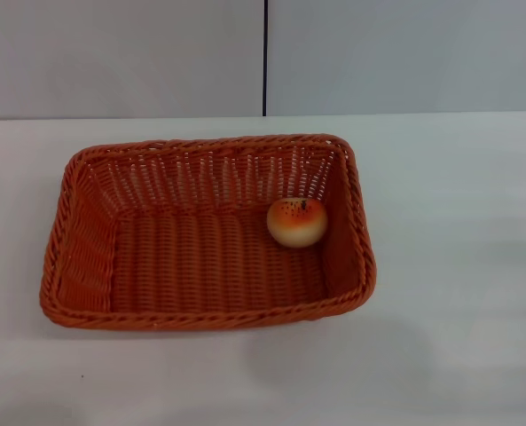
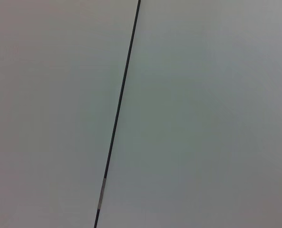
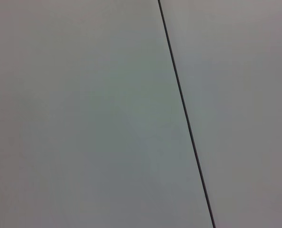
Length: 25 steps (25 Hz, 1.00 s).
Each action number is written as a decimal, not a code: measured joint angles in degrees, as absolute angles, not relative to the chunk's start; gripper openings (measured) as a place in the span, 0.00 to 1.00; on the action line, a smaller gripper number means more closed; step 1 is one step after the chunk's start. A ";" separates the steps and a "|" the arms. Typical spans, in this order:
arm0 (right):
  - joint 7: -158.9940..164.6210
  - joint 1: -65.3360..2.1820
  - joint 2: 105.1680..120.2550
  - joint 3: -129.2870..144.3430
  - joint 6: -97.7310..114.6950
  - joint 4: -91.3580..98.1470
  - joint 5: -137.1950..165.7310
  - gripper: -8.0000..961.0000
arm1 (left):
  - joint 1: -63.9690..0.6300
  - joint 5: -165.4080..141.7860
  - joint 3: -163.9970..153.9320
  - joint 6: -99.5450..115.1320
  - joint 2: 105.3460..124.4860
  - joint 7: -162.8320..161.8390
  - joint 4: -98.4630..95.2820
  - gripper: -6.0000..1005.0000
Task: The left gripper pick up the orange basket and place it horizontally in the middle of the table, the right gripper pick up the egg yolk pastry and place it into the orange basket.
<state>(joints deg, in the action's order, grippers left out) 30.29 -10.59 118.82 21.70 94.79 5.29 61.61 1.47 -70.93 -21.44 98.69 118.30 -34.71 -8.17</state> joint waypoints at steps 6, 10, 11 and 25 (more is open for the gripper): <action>30.26 -10.94 118.82 21.71 93.76 5.22 61.61 0.60 | 1.40 -70.93 -21.44 98.39 118.30 -34.68 -8.17 0.61; 30.24 -11.06 118.82 21.71 93.55 5.19 61.60 0.60 | 1.40 -70.92 -21.44 98.24 118.30 -33.95 -8.02 0.61; 30.24 -11.08 118.82 21.71 93.52 5.19 61.61 0.60 | 1.40 -70.90 -21.45 98.23 118.30 -33.57 -7.78 0.61; 30.23 -11.25 118.90 21.71 92.97 5.18 61.61 0.60 | 1.41 -70.66 -21.44 98.17 118.30 -33.10 -7.38 0.61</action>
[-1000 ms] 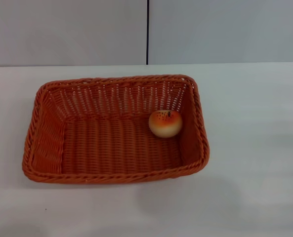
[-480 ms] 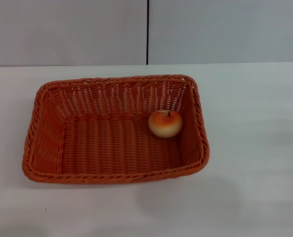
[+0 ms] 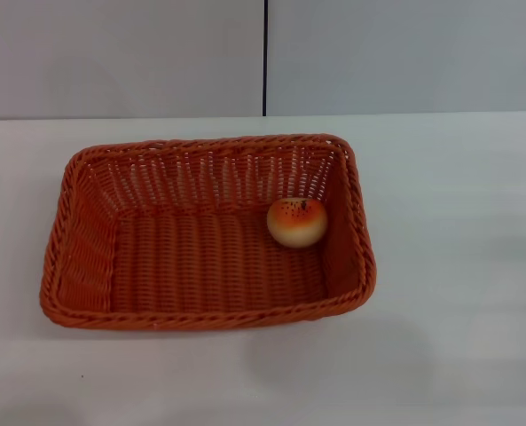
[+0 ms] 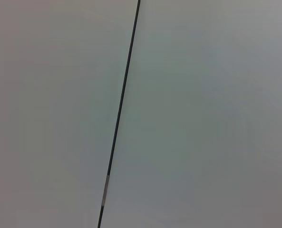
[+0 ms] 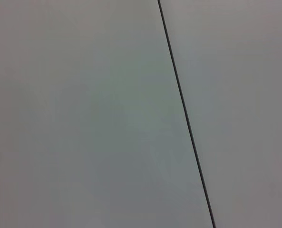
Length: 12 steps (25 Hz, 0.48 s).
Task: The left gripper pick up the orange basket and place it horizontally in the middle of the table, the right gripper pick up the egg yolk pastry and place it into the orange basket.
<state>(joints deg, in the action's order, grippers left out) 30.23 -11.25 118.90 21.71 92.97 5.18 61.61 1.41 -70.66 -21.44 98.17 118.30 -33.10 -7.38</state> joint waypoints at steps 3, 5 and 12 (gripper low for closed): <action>30.23 -11.25 118.91 21.71 92.96 5.13 61.60 0.60 | 1.40 -70.66 -21.44 98.17 118.30 -33.08 -7.38 0.61; 30.23 -11.25 118.92 21.71 92.97 5.10 61.60 0.60 | 1.38 -70.66 -21.44 98.14 118.30 -33.07 -7.38 0.61; 30.23 -11.25 118.92 21.71 92.97 5.09 61.61 0.60 | 1.32 -70.66 -21.44 98.08 118.30 -33.05 -7.38 0.61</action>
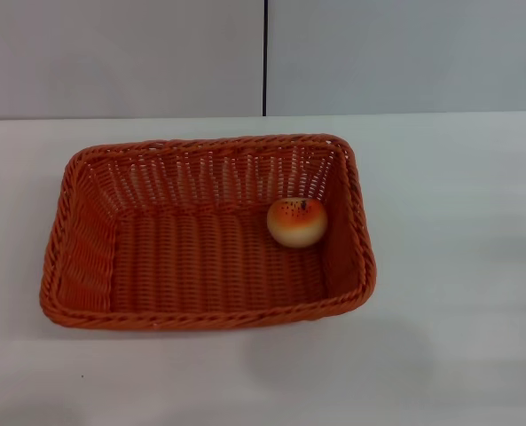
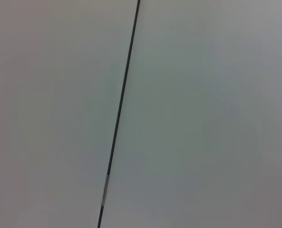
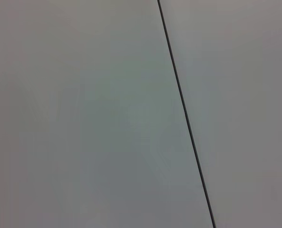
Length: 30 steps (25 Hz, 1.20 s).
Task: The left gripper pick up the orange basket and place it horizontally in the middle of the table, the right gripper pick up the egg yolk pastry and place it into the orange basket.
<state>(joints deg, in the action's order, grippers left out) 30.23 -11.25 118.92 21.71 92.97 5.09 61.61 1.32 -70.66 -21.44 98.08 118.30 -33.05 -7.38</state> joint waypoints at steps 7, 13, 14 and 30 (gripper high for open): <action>30.23 -11.25 118.91 21.71 92.95 5.09 61.65 0.60 | 1.23 -70.66 -21.44 98.08 118.30 -33.04 -7.38 0.61; 30.23 -11.25 118.91 21.71 92.91 4.94 61.68 0.60 | 1.14 -70.66 -21.44 98.08 118.30 -33.04 -7.38 0.61; 30.23 -11.25 118.91 21.71 92.90 4.92 61.69 0.60 | 1.14 -70.66 -21.44 98.07 118.30 -33.04 -7.38 0.61; 30.23 -11.32 118.91 21.71 92.58 4.92 61.70 0.60 | 0.58 -70.66 -21.35 98.08 118.29 -33.05 -7.38 0.61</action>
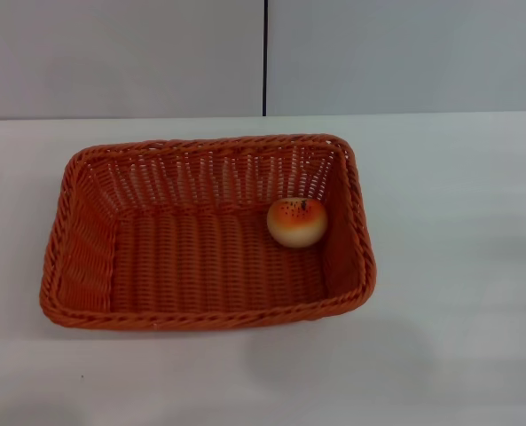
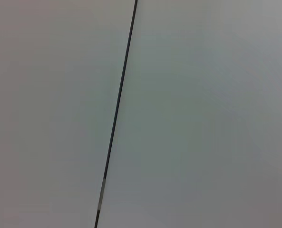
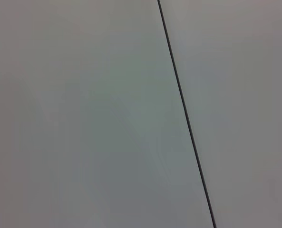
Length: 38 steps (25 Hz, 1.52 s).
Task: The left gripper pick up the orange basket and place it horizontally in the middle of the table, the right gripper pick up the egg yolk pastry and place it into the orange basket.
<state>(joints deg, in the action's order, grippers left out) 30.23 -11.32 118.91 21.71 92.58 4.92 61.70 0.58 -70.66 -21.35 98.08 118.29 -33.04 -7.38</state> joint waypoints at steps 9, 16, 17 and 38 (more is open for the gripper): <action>30.23 -11.49 118.91 21.71 92.24 4.92 61.70 0.60 | 0.42 -70.66 -21.35 98.08 118.21 -33.05 -7.38 0.61; 30.23 -11.67 118.91 21.70 91.56 4.92 61.70 0.60 | 0.44 -70.66 -21.35 98.06 118.21 -33.05 -7.38 0.61; 30.23 -11.68 118.91 21.71 91.51 4.92 61.70 0.60 | 0.44 -70.67 -21.35 98.04 118.21 -33.05 -7.38 0.61; 30.23 -11.60 118.91 21.71 91.38 4.92 61.70 0.60 | 0.44 -70.67 -21.36 97.99 118.30 -33.05 -7.38 0.61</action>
